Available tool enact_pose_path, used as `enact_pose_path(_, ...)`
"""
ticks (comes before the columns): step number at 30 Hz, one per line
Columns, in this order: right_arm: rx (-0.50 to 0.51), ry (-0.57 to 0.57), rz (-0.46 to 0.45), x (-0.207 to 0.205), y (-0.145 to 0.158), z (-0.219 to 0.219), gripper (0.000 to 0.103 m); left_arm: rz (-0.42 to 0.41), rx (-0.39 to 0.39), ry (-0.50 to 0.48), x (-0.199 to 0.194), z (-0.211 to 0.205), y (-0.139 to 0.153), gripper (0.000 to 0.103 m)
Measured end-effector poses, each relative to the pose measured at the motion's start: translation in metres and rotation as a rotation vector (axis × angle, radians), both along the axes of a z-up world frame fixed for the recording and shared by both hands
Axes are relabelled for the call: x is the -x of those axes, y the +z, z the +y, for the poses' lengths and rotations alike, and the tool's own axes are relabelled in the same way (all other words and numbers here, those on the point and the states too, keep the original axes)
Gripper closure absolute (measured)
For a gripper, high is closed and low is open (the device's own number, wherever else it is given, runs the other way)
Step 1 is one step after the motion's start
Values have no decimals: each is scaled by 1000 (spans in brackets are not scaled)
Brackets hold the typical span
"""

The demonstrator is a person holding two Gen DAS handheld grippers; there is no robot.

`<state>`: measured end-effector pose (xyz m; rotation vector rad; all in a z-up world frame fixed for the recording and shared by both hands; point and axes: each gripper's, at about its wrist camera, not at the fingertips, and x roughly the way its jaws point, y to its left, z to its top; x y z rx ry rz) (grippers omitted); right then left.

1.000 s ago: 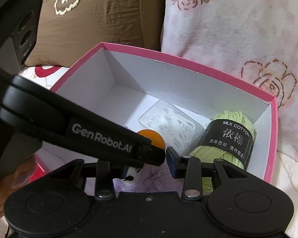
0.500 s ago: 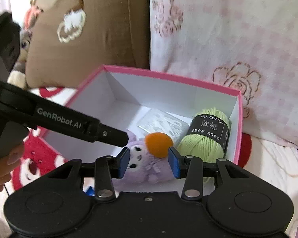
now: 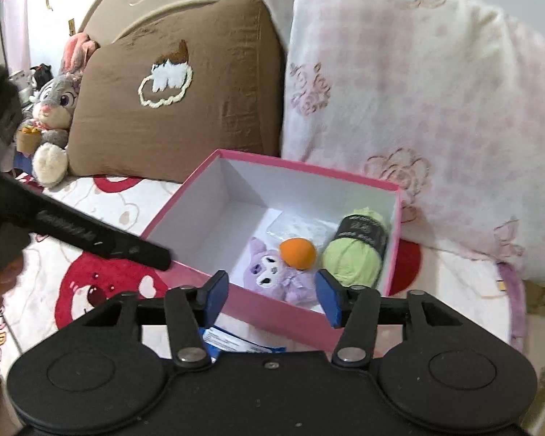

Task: Organize objects
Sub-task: 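Withdraw the left tool from the box toward the blue wipes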

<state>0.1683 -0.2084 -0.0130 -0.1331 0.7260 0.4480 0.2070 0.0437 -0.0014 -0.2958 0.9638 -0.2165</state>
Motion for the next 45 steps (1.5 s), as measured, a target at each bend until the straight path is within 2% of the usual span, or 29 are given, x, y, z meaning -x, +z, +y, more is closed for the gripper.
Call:
enact_pose_path(2, -1, -11, -2, 7, 5, -2, 35, -8, -23, -10, 13, -1, 6, 46)
enact_pose_path(10, 10, -28, -14, 40, 19, -3, 25, -21, -19, -40, 54, -2, 24, 42)
enact_pose_path(17, 2, -14, 22, 67, 26, 2, 12, -30, -40, -60, 82, -4, 35, 37)
enact_pose_path(26, 50, 16, 78, 100, 19, 13, 10, 15, -67, -75, 111, -7, 26, 33)
enact_pose_path(32, 72, 34, 115, 115, 11, 15, 10, 55, -49, -87, 121, -10, 17, 31)
enact_pose_path(39, 88, 49, 150, 128, 0, 14, 10, 103, -27, -113, 132, -13, 4, 23)
enact_pose_path(45, 94, 65, 175, 133, -15, 17, 10, 138, 1, -108, 135, -12, -14, 10)
